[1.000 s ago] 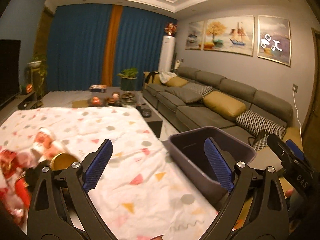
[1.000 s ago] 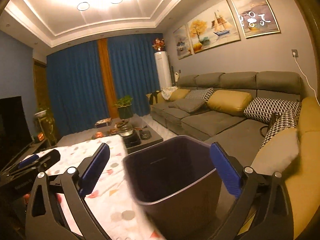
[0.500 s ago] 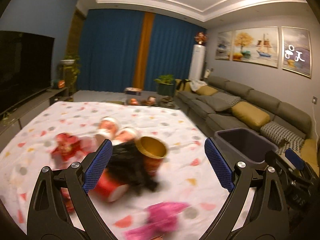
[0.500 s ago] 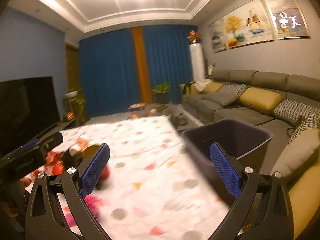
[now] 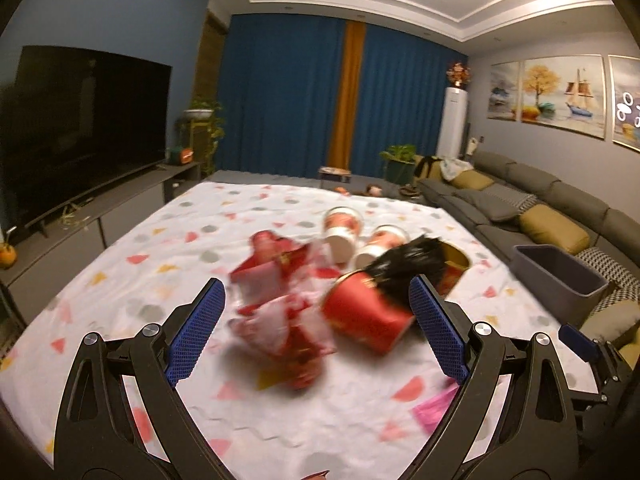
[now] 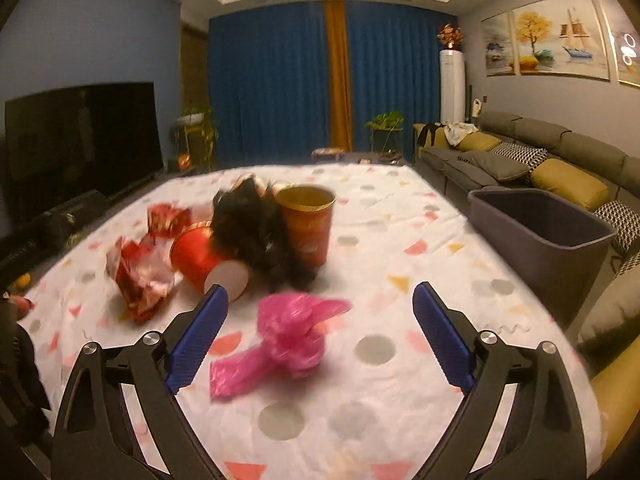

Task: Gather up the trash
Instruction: 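Grasp the small pink plastic bag with the right gripper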

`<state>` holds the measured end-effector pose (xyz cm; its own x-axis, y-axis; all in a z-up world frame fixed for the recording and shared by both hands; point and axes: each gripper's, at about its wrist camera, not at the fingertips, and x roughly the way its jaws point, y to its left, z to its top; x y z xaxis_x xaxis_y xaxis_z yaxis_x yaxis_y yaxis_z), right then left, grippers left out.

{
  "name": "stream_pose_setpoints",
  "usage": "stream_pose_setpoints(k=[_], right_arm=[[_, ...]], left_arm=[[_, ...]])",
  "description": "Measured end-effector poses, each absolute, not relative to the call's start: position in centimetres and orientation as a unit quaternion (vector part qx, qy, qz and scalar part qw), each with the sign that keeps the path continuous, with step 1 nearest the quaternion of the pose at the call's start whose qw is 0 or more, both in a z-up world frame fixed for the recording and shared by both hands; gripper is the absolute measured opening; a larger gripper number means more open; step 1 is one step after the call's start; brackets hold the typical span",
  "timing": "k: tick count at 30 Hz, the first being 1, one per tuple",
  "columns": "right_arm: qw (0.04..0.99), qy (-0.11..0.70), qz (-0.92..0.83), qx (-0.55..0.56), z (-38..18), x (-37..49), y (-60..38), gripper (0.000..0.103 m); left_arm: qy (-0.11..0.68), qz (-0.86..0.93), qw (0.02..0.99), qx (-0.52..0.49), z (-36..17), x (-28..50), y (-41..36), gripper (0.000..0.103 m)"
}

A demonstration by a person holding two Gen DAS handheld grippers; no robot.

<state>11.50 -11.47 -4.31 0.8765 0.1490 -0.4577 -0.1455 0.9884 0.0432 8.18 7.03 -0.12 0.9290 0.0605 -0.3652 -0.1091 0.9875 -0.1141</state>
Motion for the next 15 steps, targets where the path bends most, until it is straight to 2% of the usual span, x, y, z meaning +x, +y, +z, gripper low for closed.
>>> stream_pose_setpoints(k=[10, 15], right_arm=[[0.957, 0.281, 0.071, 0.002, -5.8, 13.4, -10.4, 0.073], [0.95, 0.302, 0.074, 0.009, -6.1, 14.1, -10.7, 0.055]], left_arm=[[0.21, 0.068, 0.972, -0.074, -2.3, 8.5, 10.2, 0.091], [0.217, 0.064, 0.971, -0.076, -2.3, 9.5, 10.1, 0.091]])
